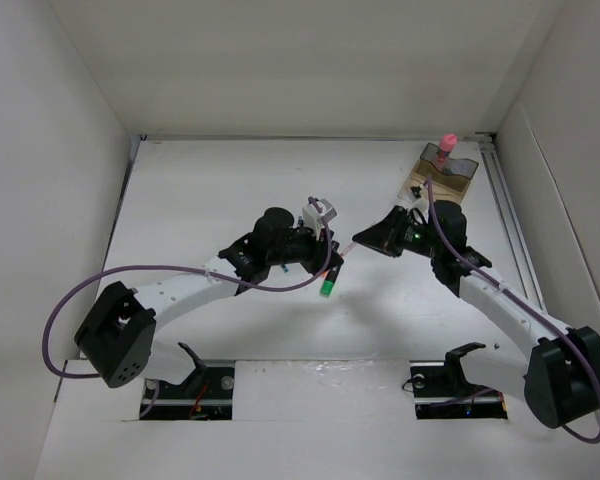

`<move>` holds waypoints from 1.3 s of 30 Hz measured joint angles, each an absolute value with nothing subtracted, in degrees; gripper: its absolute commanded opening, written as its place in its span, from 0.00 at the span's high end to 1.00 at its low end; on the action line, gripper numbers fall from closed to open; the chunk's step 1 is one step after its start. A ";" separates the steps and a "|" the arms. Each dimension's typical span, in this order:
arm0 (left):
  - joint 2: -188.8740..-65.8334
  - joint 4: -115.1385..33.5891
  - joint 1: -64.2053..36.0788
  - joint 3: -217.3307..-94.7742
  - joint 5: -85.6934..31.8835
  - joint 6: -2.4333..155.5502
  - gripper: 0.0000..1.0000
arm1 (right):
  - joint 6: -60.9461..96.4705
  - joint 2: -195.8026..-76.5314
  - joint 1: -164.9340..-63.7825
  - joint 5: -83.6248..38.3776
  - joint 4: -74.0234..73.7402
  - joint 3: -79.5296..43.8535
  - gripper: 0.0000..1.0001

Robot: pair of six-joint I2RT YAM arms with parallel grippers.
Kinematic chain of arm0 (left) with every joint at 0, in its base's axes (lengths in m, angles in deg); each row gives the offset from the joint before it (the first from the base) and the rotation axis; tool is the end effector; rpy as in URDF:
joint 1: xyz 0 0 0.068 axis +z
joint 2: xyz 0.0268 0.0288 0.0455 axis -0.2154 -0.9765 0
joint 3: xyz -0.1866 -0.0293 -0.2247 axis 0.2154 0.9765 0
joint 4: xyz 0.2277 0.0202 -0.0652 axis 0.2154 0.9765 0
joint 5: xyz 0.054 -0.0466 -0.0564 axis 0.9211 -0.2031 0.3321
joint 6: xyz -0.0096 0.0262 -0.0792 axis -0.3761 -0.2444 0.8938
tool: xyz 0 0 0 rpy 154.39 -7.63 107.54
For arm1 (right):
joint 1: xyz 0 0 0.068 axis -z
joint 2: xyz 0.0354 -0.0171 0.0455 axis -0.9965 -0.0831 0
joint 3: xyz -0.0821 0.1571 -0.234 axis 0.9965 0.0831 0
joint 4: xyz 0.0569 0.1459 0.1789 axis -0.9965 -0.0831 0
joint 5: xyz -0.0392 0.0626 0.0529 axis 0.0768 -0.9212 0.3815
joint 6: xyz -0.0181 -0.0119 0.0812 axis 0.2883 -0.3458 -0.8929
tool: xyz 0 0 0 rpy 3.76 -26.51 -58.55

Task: Sort the stationery into containers
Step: Place the pen in the storage box.

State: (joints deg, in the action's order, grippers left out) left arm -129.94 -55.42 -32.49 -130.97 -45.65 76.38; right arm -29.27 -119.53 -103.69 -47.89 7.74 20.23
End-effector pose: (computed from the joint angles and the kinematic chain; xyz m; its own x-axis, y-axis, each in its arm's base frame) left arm 0.1995 -0.2462 0.2972 -0.3558 0.1061 -0.9285 0.8881 0.3476 -0.3006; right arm 0.2223 0.1164 0.2797 -0.7943 0.4496 -0.4086 -0.1863 0.4599 0.8682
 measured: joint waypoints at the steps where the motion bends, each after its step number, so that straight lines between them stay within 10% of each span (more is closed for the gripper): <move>1: -129.94 -55.56 -32.49 -131.00 -45.54 76.40 0.79 | -29.42 -119.53 -103.69 -47.89 7.76 20.26 0.95; 4: -129.86 -55.73 -32.47 -131.00 -44.80 76.71 0.37 | -29.84 -119.53 -102.86 -46.95 7.83 20.23 0.99; 5: -129.77 -55.95 -32.47 -130.97 -44.51 77.01 0.01 | -30.12 -119.53 -102.16 -46.07 7.83 20.23 0.99; 39: -107.89 -64.65 -32.08 -117.97 -31.24 87.15 0.00 | -44.20 -150.44 -75.84 1.84 11.42 -6.28 0.99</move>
